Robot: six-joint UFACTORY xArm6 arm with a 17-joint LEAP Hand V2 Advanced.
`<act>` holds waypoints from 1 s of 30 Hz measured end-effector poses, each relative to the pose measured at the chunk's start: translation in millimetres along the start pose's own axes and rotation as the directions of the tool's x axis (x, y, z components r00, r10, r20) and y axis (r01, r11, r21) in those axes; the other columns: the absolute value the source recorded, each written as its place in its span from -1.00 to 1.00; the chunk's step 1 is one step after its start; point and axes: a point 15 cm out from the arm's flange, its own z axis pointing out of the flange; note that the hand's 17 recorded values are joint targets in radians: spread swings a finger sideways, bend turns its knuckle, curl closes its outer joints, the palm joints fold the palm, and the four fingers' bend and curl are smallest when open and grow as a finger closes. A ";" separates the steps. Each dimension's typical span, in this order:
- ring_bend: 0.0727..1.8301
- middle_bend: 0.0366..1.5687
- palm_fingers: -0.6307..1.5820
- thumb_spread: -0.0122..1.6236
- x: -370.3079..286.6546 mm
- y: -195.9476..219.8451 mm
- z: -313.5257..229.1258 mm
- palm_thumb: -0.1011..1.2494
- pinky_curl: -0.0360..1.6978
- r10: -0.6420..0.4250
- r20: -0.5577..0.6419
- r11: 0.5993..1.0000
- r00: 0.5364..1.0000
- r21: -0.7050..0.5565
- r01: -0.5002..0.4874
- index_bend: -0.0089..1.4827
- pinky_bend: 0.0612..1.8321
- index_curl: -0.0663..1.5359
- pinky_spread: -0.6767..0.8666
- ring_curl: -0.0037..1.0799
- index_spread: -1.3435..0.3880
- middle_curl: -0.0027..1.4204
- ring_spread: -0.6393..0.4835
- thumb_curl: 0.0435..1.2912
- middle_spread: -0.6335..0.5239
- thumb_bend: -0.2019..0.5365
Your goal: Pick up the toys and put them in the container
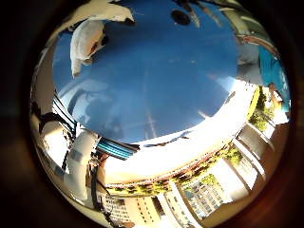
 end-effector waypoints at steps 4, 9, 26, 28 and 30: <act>-0.65 -0.83 -0.37 0.34 0.0 -17.0 27.4 0.21 -0.65 -0.001 0.012 0.999 1.000 -0.038 0.001 -0.77 -0.36 -0.54 0.43 -0.46 0.27 -0.52 0.57 -0.35 0.15 -0.54; -0.60 -0.80 -0.24 0.34 5.5 -38.5 41.5 0.24 -0.67 -0.004 0.006 1.000 1.000 -0.025 0.005 -0.75 -0.37 -0.55 0.43 -0.45 0.35 -0.53 0.56 -0.36 0.11 -0.52; 0.39 0.21 0.47 0.24 -2.0 -80.7 71.0 0.53 -0.39 -0.066 -0.079 0.996 0.995 -0.062 0.061 -0.65 0.21 -0.64 0.31 0.25 -0.10 0.12 0.16 -0.23 -0.27 -0.48; 0.41 0.27 0.50 0.23 1.0 -84.4 69.9 0.59 -0.34 -0.058 -0.088 0.997 0.994 -0.046 0.054 -0.60 0.31 -0.64 0.29 0.28 -0.16 0.17 0.11 -0.19 -0.29 -0.45; 0.43 0.31 0.51 0.24 1.7 -87.1 69.3 0.66 -0.27 -0.044 -0.098 0.998 0.994 -0.038 0.040 -0.51 0.43 -0.62 0.25 0.33 -0.24 0.24 0.07 -0.13 -0.31 -0.42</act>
